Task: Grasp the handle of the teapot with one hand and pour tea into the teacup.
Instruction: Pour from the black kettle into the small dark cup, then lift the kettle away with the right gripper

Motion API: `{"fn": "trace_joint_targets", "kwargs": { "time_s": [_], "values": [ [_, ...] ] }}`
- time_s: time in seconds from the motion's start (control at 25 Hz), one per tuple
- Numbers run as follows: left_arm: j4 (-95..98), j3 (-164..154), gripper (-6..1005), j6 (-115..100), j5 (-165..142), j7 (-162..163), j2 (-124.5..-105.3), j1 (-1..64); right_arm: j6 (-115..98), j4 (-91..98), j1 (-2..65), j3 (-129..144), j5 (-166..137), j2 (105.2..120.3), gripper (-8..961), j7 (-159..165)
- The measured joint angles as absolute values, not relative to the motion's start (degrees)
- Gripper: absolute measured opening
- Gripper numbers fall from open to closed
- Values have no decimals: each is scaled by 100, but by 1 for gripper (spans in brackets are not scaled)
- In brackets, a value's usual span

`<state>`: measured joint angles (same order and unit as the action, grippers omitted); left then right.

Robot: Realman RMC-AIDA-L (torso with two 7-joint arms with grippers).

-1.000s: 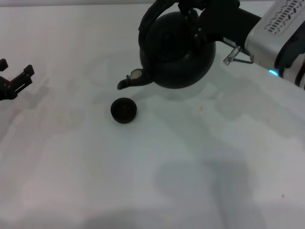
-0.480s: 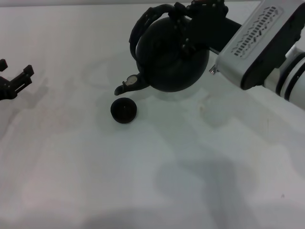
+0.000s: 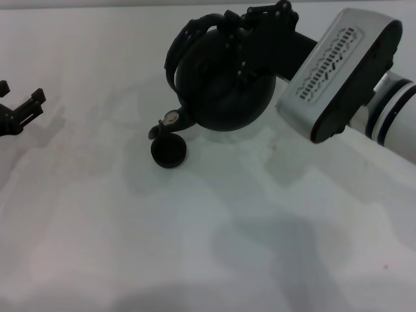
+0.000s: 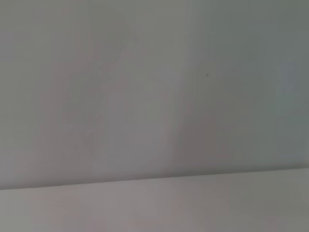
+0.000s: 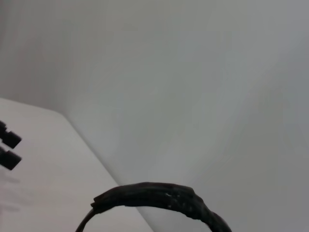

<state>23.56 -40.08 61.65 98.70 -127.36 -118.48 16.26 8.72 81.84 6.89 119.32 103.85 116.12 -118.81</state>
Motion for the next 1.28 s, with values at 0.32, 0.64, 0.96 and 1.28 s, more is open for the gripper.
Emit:
{"fn": "trace_joint_targets", "kwargs": {
  "time_s": [0.32,0.64,0.96,1.28],
  "values": [
    [2356,-4008,796,6164,9870,-12736,-11848,1637,823,8162,686,12015,10381,11610,113,-12227],
    [2356,-4008,796,6166,9870,-12736,-11848,1635,750,8131,696,12024,10384,11610,112,-12441],
    [2355,-4016,796,6170,9870,-12735,-11848,1634,640,8107,704,12033,10394,11610,110,-12677],
    [2355,-4016,797,6170,9870,-12735,-11848,1634,615,8025,728,12037,10370,11610,108,-12785]
  ]
}}
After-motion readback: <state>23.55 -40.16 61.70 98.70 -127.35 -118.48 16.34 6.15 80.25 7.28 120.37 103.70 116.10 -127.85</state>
